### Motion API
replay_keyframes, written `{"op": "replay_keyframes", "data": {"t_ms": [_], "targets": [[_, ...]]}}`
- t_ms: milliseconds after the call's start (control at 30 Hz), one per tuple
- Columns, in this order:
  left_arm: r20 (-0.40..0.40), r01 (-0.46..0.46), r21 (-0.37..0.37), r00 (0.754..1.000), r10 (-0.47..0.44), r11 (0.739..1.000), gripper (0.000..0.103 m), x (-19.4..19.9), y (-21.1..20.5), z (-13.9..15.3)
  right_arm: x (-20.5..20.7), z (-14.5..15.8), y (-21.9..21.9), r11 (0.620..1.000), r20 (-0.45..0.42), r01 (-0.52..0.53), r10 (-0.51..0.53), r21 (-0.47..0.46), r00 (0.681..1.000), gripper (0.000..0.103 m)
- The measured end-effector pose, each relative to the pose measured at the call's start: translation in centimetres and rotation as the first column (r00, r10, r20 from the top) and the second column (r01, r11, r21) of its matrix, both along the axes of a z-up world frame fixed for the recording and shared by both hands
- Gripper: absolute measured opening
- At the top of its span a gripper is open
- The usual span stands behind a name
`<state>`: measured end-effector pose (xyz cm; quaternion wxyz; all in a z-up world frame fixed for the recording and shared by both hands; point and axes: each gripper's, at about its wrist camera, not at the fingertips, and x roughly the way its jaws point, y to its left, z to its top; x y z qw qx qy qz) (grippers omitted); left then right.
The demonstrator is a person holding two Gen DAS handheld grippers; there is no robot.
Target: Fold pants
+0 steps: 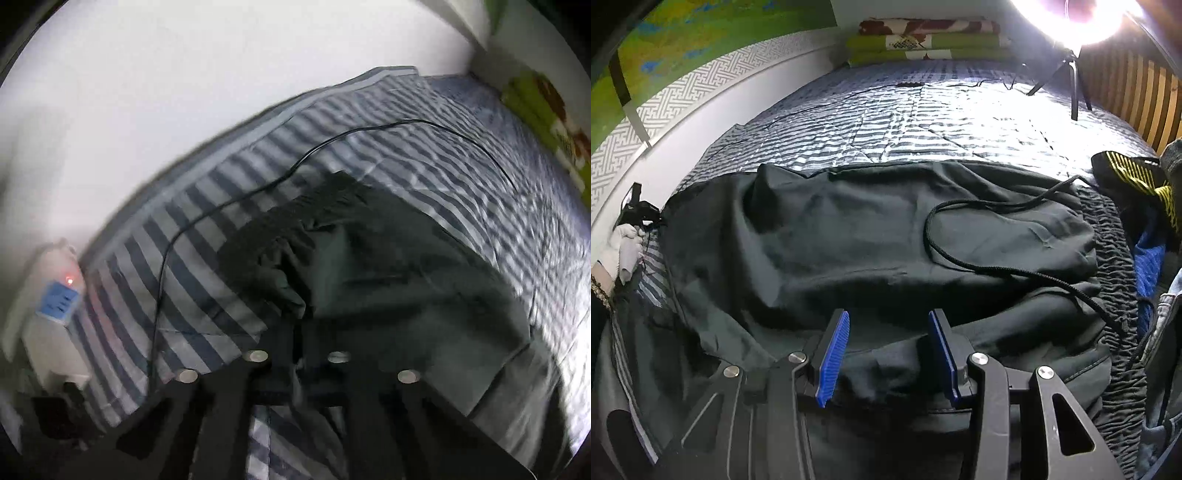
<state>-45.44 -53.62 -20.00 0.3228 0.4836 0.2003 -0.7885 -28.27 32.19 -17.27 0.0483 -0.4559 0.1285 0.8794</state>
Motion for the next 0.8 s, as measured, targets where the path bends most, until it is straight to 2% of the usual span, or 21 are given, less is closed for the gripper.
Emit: {"op": "replay_keyframes", "data": {"t_ms": [33,67,100,133,167,200,233,267,333,400,433,633,700,800], "targets": [[0.004,-0.013,-0.034,1.000,0.013,0.999,0.003,0.2,0.1,0.6,0.0,0.1,0.0,1.000,-0.003,0.001,-0.001,0.006,1.000,0.041],[0.010,-0.045,-0.106,0.999,0.046,0.993,0.003,0.7,0.1,1.7,0.1,0.3,0.1,1.000,-0.009,0.005,-0.004,0.014,1.000,0.041],[0.005,-0.067,-0.173,0.998,0.069,0.983,0.009,1.1,0.1,2.6,0.2,0.5,0.3,1.000,-0.015,0.013,-0.012,0.018,1.000,0.041],[0.002,-0.067,-0.203,0.998,0.069,0.977,0.019,1.4,0.0,3.3,0.2,0.7,0.6,1.000,-0.021,0.022,-0.022,0.018,1.000,0.041],[0.006,-0.056,-0.185,0.998,0.058,0.981,0.035,1.5,-0.3,3.7,0.3,0.9,1.0,0.999,-0.025,0.031,-0.031,0.012,0.999,0.041],[0.014,-0.034,-0.138,0.999,0.036,0.990,0.074,1.7,-0.6,4.0,0.4,1.0,1.3,0.999,-0.027,0.044,-0.044,0.008,0.999,0.041],[0.008,-0.030,-0.132,0.999,0.032,0.991,0.080,2.2,-0.7,4.6,0.5,1.2,1.7,0.998,-0.032,0.055,-0.055,0.000,0.998,0.041],[-0.003,-0.053,-0.191,0.999,0.053,0.980,0.080,3.1,-0.3,5.8,0.6,1.3,1.8,0.998,-0.034,0.061,-0.061,-0.002,0.998,0.041],[-0.015,-0.077,-0.235,0.997,0.076,0.969,0.079,4.6,-0.2,7.4,0.8,1.7,2.0,0.997,-0.042,0.073,-0.073,0.000,0.996,0.041],[-0.053,-0.037,-0.155,0.998,0.030,0.987,0.079,5.9,0.1,8.5,1.2,2.2,2.1,0.997,-0.056,0.074,-0.075,-0.016,0.996,0.041],[-0.054,-0.026,-0.142,0.998,0.018,0.990,0.079,6.7,0.6,9.1,1.4,2.4,2.1,0.997,-0.062,0.071,-0.072,-0.028,0.995,0.041],[-0.105,0.060,-0.164,0.991,-0.078,0.985,0.079,13.5,4.5,14.5,2.8,4.4,0.2,0.996,-0.112,-0.016,0.007,-0.084,0.994,0.041],[-0.138,0.050,-0.174,0.988,-0.075,0.983,0.079,18.1,5.8,17.9,3.8,5.6,-0.8,0.994,-0.143,-0.059,0.045,-0.095,0.989,0.041],[-0.168,0.032,-0.184,0.984,-0.064,0.982,0.079,23.9,6.3,21.2,5.5,7.4,-3.1,0.988,-0.188,-0.131,0.115,-0.079,0.975,0.041]]}}
